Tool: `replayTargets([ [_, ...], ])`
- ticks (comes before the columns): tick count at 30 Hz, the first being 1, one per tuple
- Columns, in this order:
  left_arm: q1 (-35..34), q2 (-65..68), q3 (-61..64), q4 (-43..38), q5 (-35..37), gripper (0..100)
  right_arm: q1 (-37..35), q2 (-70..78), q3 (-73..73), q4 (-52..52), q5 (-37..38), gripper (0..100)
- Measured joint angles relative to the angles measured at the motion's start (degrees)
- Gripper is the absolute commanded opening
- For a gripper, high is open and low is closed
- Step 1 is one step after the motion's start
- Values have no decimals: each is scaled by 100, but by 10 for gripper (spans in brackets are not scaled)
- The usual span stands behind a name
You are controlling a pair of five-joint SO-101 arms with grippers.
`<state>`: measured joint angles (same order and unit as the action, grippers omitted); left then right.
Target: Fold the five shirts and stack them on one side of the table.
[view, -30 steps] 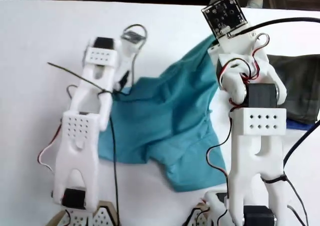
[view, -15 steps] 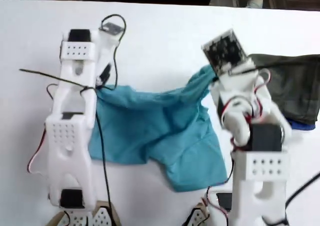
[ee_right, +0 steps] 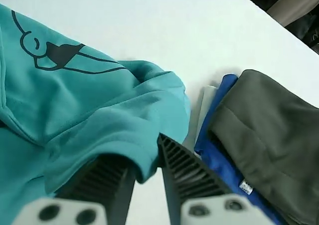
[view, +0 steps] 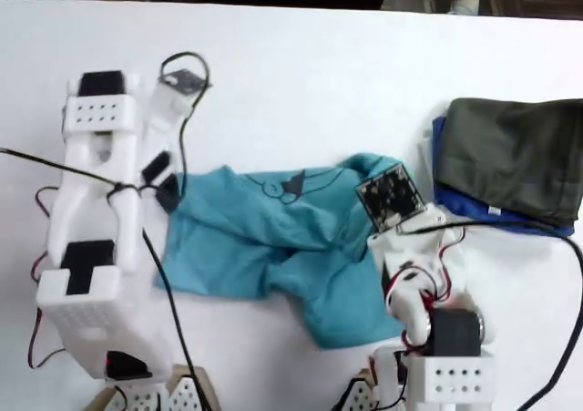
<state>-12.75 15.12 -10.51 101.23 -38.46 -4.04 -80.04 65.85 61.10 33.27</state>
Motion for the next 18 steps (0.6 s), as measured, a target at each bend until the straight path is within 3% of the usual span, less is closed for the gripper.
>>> replayTargets([
  [4,123,0,-123,-255,-44,211,9,-343,220,0,0,20],
  [10,1002,695,-835,-1143,545,211,9,-396,264,0,0,20],
  [18,1556,2743,-2875,-985,1108,211,9,-413,264,79,0,20],
])
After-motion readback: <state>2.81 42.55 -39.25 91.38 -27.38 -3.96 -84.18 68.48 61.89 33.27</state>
